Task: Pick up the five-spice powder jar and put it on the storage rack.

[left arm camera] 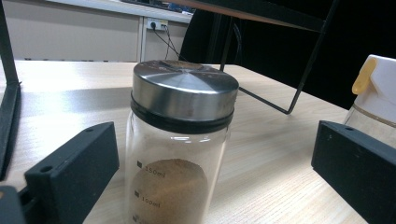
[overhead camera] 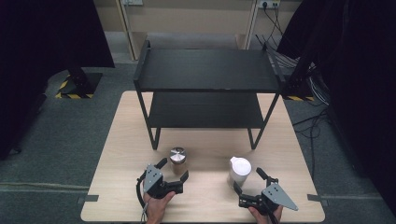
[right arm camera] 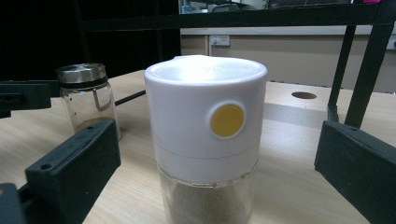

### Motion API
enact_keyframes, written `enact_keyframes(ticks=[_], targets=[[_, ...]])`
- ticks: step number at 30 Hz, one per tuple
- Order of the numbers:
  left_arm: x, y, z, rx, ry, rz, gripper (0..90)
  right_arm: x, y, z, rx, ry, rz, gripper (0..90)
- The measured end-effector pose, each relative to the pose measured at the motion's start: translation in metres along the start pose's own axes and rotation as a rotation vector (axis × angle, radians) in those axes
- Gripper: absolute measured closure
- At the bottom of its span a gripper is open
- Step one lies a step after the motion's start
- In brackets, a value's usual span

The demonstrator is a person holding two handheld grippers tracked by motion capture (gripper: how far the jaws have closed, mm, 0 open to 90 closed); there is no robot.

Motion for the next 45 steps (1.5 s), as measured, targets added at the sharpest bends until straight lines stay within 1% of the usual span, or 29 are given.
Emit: enact_keyframes(ticks=[6, 10, 15, 17, 19, 20, 25, 26, 27, 33, 34, 35, 36, 38, 41, 43, 45], targets=[[-0.002, 0.001, 0.002, -0.005, -0.013, -0.007, 0.1, 0.000, 0.000, 0.000, -0.001, 0.001, 0.000, 0.5], [-0.001, 0.004, 0.005, -0.012, 0.023, -0.008, 0.0, 0.000, 0.001, 0.000, 0.000, 0.001, 0.002, 0.5], [-0.003, 0.007, 0.007, -0.014, 0.028, -0.016, 0.0, -0.001, 0.001, 0.000, -0.002, 0.001, 0.003, 0.5], [-0.003, 0.007, 0.007, -0.012, 0.025, -0.015, 0.0, -0.001, 0.001, 0.000, -0.002, 0.000, 0.004, 0.5], [-0.003, 0.009, 0.008, -0.016, 0.032, -0.010, 0.0, 0.000, 0.001, -0.001, -0.001, 0.001, 0.003, 0.5], [-0.004, 0.010, 0.008, -0.010, 0.018, -0.005, 0.3, 0.000, 0.001, -0.001, -0.001, 0.001, 0.003, 0.5], [-0.007, 0.011, 0.008, -0.006, -0.001, -0.014, 0.2, 0.000, 0.001, -0.001, -0.002, 0.002, 0.005, 0.5], [-0.007, 0.012, 0.009, -0.012, -0.001, -0.013, 0.3, 0.000, 0.002, -0.001, -0.001, 0.002, 0.008, 0.5], [-0.007, 0.013, 0.010, -0.014, 0.007, -0.004, 0.3, -0.001, 0.002, -0.001, -0.002, 0.001, 0.007, 0.5], [-0.010, 0.018, 0.015, -0.032, 0.010, 0.002, 0.3, 0.000, 0.002, -0.001, -0.004, 0.005, 0.009, 0.5], [-0.010, 0.020, 0.017, -0.046, 0.018, 0.009, 0.4, 0.000, 0.003, -0.001, -0.005, 0.004, 0.011, 0.5], [-0.010, 0.022, 0.020, -0.071, 0.028, 0.020, 1.3, 0.000, 0.003, -0.001, -0.008, 0.002, 0.015, 0.6], [-0.013, 0.025, 0.021, -0.085, 0.004, 0.013, 1.4, 0.000, 0.003, -0.001, -0.008, 0.001, 0.016, 0.6], [-0.014, 0.027, 0.022, -0.089, 0.007, 0.020, 1.8, 0.000, 0.003, -0.001, -0.009, 0.000, 0.016, 0.5], [-0.015, 0.029, 0.023, -0.092, 0.007, 0.024, 3.8, 0.000, 0.004, -0.001, -0.009, 0.004, 0.016, 0.5], [-0.017, 0.030, 0.024, -0.098, 0.011, 0.022, 7.8, 0.000, 0.003, -0.001, -0.008, 0.003, 0.016, 0.6], [-0.017, 0.031, 0.025, -0.107, 0.018, 0.026, 9.5, 0.000, 0.003, -0.001, -0.008, 0.003, 0.016, 0.6]])
Point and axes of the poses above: each handheld gripper's, and its own axes: y roughly forward along the jaws, z roughly out of its top, x roughly to its right, the point moved 2 cm from there along y, roughly forward along the jaws, and after that the axes turned 11 degrees about -x, right-handed, at the moved point
